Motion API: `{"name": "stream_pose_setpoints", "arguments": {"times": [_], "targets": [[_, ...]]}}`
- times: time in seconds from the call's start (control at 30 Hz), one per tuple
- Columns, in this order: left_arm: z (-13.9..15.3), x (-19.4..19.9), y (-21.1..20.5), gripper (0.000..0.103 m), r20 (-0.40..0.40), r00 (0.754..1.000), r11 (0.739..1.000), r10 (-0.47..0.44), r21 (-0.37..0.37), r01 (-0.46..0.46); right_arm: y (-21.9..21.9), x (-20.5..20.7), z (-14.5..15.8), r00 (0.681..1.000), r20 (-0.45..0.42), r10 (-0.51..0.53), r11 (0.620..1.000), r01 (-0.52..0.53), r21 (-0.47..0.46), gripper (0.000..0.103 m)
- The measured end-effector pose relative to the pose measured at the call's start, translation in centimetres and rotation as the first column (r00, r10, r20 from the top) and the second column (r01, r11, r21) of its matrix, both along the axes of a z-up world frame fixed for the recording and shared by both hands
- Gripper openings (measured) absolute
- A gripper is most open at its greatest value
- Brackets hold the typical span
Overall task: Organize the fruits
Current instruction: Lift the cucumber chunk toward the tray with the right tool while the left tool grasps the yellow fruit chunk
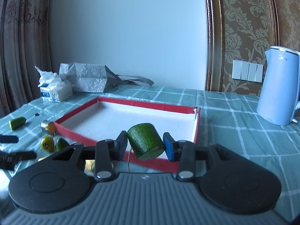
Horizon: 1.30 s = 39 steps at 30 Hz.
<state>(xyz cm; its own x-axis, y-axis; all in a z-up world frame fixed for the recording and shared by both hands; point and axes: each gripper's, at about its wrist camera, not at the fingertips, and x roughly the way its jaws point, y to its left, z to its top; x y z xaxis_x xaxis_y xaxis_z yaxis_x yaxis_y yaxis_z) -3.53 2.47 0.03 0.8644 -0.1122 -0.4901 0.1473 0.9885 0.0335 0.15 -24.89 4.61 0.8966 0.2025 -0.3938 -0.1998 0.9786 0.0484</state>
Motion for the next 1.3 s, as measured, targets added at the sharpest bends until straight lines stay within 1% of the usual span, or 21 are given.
{"name": "stream_pose_setpoints", "arguments": {"times": [0.03,0.1,0.2,0.37,0.43,0.53,0.63,0.7,0.73,0.8,0.83,0.87,0.9,1.0,1.1,1.13,1.17,1.2,1.27,1.3], "targets": [[-0.1,0.0,-0.3,0.103,0.000,1.000,1.000,-0.009,0.025,0.009,-0.2,0.3,-0.1,1.000,-0.004,-0.001,1.000,0.001,0.015,0.039],[-0.1,0.1,-1.0,0.103,0.003,1.000,0.999,-0.019,0.051,0.019,-0.6,0.6,-0.5,1.000,-0.017,-0.002,0.999,0.002,0.037,0.039],[-0.1,0.3,-2.0,0.103,0.012,0.996,0.994,-0.083,0.076,0.082,-1.1,0.7,-0.9,1.000,-0.025,-0.004,0.999,0.005,0.050,0.039],[-0.3,0.9,-4.1,0.103,0.055,0.985,0.971,-0.163,0.188,0.150,-1.0,0.5,-1.0,1.000,-0.021,0.009,0.998,-0.008,0.058,0.039],[-0.5,1.7,-4.7,0.103,0.037,0.980,0.960,-0.196,0.210,0.184,-0.9,0.5,-1.0,1.000,-0.024,0.015,0.998,-0.014,0.061,0.039],[-0.7,2.3,-5.3,0.103,0.016,0.974,0.951,-0.226,0.221,0.217,-1.0,0.5,-1.1,1.000,-0.018,0.007,0.998,-0.006,0.054,0.039],[-0.7,2.1,-5.4,0.103,0.005,0.967,0.945,-0.256,0.210,0.249,-1.3,0.6,-1.2,1.000,-0.020,-0.003,0.998,0.004,0.063,0.039],[-0.7,1.7,-5.4,0.100,0.007,0.959,0.940,-0.283,0.203,0.276,-1.4,0.7,-1.3,1.000,-0.026,-0.008,0.998,0.009,0.063,0.039],[-0.8,1.6,-5.5,0.100,0.005,0.955,0.935,-0.297,0.205,0.290,-1.4,0.8,-1.3,1.000,-0.029,-0.007,0.998,0.009,0.065,0.039],[-0.8,1.5,-5.9,0.097,-0.003,0.944,0.923,-0.329,0.213,0.322,-1.4,0.9,-1.3,0.999,-0.033,-0.001,0.997,0.003,0.071,0.039],[-0.9,1.6,-6.0,0.090,-0.013,0.940,0.917,-0.341,0.215,0.335,-1.3,0.9,-1.3,0.999,-0.034,0.001,0.998,0.001,0.070,0.039],[-1.0,1.8,-6.2,0.080,-0.031,0.936,0.912,-0.349,0.216,0.348,-1.3,0.9,-1.3,0.999,-0.034,0.001,0.998,0.001,0.070,0.039],[-1.1,2.0,-6.2,0.077,-0.051,0.932,0.909,-0.359,0.208,0.361,-1.2,0.9,-1.3,0.999,-0.035,0.001,0.997,0.001,0.072,0.039],[-1.0,2.6,-5.6,0.077,-0.072,0.928,0.915,-0.365,0.155,0.372,-1.4,0.9,-1.4,0.999,-0.032,-0.003,0.997,0.006,0.073,0.039],[-1.0,2.7,-5.2,0.076,-0.083,0.926,0.918,-0.368,0.128,0.376,-1.4,1.0,-1.4,0.999,-0.034,-0.005,0.997,0.007,0.074,0.039],[-1.0,2.8,-5.1,0.074,-0.085,0.924,0.917,-0.373,0.119,0.381,-1.4,1.0,-1.5,0.999,-0.034,-0.006,0.997,0.009,0.074,0.040],[-1.0,2.9,-5.0,0.070,-0.089,0.921,0.916,-0.380,0.103,0.388,-1.4,1.0,-1.5,0.999,-0.033,-0.008,0.997,0.011,0.074,0.040],[-1.1,3.0,-4.8,0.068,-0.093,0.919,0.916,-0.383,0.088,0.391,-1.4,1.0,-1.5,0.999,-0.033,-0.010,0.997,0.012,0.074,0.040],[-1.1,3.0,-4.7,0.058,-0.089,0.925,0.922,-0.369,0.086,0.377,-1.4,0.9,-1.5,0.999,-0.033,-0.012,0.997,0.015,0.076,0.040],[-1.0,3.0,-4.6,0.054,-0.086,0.928,0.926,-0.362,0.085,0.368,-1.4,0.9,-1.5,0.999,-0.035,-0.012,0.997,0.015,0.076,0.040]]}}
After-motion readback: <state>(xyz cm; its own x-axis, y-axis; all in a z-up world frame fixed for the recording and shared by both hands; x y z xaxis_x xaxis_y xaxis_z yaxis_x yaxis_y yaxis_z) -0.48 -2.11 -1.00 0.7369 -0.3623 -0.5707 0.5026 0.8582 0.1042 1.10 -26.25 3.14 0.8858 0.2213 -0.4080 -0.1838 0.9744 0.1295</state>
